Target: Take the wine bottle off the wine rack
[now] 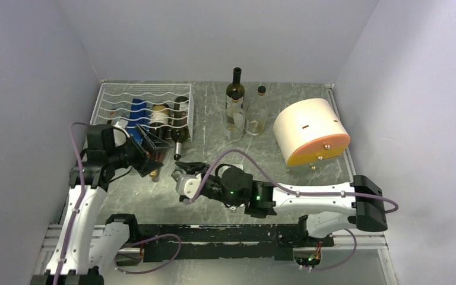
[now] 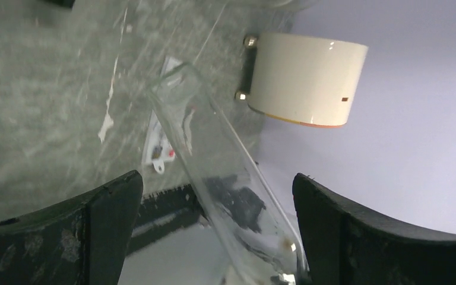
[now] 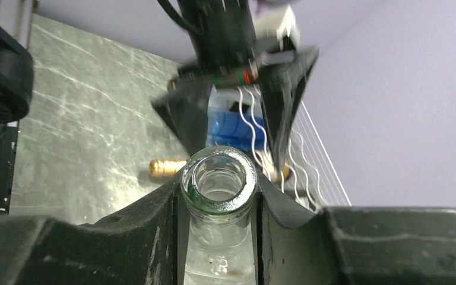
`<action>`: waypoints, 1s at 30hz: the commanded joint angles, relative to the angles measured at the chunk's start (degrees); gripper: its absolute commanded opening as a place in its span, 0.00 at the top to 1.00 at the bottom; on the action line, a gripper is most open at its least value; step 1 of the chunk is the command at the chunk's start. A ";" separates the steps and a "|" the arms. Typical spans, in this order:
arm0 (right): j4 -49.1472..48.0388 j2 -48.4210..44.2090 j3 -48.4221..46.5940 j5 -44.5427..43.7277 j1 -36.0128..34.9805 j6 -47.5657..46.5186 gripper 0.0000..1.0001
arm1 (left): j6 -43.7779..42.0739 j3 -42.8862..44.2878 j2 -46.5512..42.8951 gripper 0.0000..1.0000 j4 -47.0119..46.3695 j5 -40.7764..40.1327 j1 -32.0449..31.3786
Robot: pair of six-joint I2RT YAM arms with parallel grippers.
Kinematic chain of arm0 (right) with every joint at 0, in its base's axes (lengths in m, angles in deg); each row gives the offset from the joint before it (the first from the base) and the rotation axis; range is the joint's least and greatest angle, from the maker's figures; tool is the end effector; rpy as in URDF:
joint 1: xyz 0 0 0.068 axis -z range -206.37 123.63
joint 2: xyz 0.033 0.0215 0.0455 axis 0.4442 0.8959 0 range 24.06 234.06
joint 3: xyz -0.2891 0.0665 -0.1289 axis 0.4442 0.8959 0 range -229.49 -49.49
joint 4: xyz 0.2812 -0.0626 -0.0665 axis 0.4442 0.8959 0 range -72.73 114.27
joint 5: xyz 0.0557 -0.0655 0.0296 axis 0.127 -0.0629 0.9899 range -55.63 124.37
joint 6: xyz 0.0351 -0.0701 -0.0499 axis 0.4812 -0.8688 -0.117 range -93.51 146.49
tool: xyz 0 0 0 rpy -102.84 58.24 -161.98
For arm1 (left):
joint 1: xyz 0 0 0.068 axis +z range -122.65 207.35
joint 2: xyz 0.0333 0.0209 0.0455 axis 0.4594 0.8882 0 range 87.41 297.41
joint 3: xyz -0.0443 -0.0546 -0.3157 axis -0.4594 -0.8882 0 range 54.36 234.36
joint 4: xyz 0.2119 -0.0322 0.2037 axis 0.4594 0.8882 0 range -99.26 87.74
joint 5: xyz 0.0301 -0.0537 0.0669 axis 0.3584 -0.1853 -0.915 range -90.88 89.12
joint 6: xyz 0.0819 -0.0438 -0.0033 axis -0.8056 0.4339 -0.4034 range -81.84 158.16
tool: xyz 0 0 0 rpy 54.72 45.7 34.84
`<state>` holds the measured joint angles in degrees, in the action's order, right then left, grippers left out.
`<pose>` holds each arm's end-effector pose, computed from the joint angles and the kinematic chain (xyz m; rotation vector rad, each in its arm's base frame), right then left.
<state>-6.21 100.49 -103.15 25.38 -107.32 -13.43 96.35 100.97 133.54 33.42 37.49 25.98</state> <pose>0.0735 0.3781 0.3692 -1.3042 0.8835 0.4416 0.1838 -0.0564 0.3099 -0.8287 2.3215 -1.2718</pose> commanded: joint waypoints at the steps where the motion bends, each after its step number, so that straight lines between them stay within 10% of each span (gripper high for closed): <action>1: -4.96 -4.83 3.31 -10.94 1.06 6.33 1.00 | -8.81 5.24 -5.53 0.01 -0.36 -6.82 -0.34; 8: -3.56 -11.15 6.17 -13.78 11.81 21.75 1.00 | -14.12 6.10 -8.26 0.01 -8.72 0.29 -0.33; 30: 2.12 -14.86 8.61 -21.73 34.68 40.36 1.00 | -33.84 10.73 -15.53 0.01 -3.41 -15.37 -0.30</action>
<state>0.02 87.02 -94.74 3.61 -76.11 23.48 66.67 112.82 118.33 28.94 24.69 25.98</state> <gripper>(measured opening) 0.384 0.992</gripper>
